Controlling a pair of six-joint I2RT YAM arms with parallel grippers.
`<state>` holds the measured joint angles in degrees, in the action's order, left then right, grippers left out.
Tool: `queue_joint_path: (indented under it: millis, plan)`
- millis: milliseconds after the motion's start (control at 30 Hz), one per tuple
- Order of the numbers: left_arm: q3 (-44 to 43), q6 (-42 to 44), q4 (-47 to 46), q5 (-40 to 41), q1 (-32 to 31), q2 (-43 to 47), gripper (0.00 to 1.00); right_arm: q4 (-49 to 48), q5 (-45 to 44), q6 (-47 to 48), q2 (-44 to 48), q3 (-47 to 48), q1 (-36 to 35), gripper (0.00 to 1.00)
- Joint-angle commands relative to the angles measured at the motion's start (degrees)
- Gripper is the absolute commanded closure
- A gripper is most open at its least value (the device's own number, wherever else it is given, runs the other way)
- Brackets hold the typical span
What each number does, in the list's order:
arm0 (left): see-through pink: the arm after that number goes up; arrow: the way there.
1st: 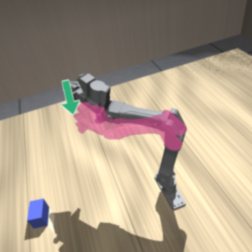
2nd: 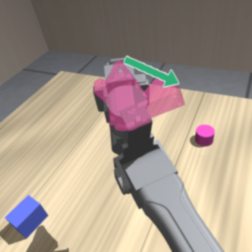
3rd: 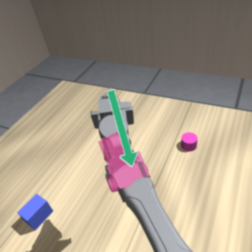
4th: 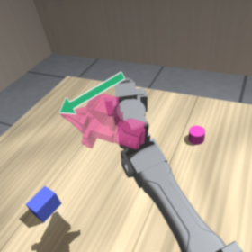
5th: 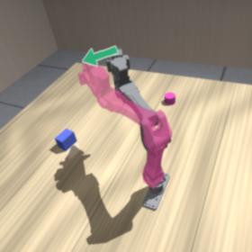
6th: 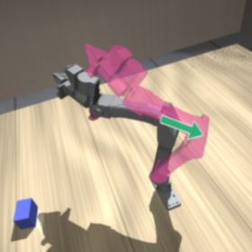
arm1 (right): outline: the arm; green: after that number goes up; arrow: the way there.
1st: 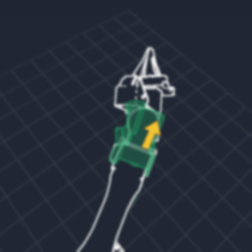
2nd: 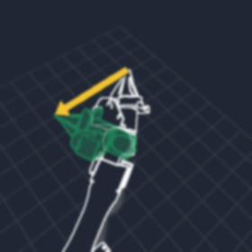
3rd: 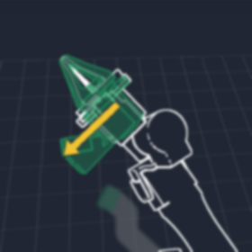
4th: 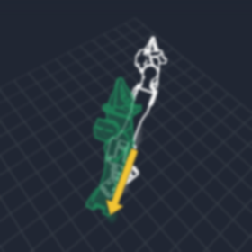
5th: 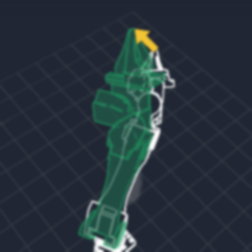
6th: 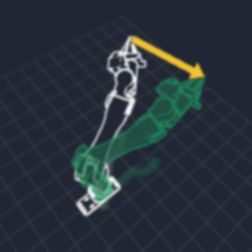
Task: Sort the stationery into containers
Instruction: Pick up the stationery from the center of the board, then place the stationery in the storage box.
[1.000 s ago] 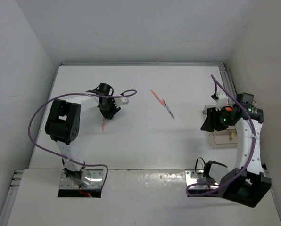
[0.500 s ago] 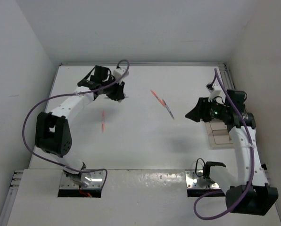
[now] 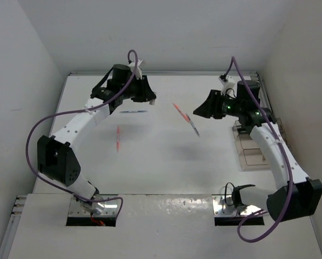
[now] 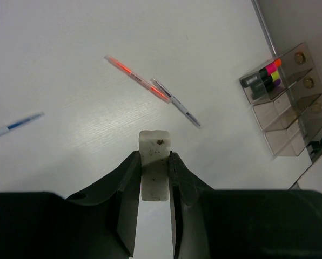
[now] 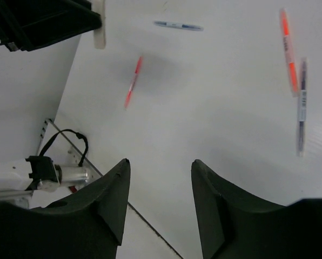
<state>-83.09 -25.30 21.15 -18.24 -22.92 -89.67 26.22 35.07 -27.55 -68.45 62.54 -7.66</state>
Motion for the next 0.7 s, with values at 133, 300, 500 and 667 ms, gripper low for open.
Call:
queue_joint_path:
  millis: [133, 300, 500, 667]
  plan:
    - [-2.43, -5.81, -2.78, -2.76, -1.17, -2.70, 0.95, -6.61, -0.88, -8.91, -6.69, 5.74, -3.59, 0.43]
    - [-2.87, -5.11, -3.04, -3.29, -1.43, -3.93, 0.95, -6.62, -1.58, -8.75, -11.96, 9.43, -7.44, 0.41]
    - [-4.80, -6.43, -4.36, -4.17, -1.69, -5.78, 0.96, -6.79, -3.25, -7.60, -16.19, 12.86, -13.60, 0.40]
    - [-4.71, -9.85, -6.12, -6.81, -1.78, -6.66, 0.97, -8.46, -3.87, -10.68, -20.67, 16.37, -14.05, 0.40]
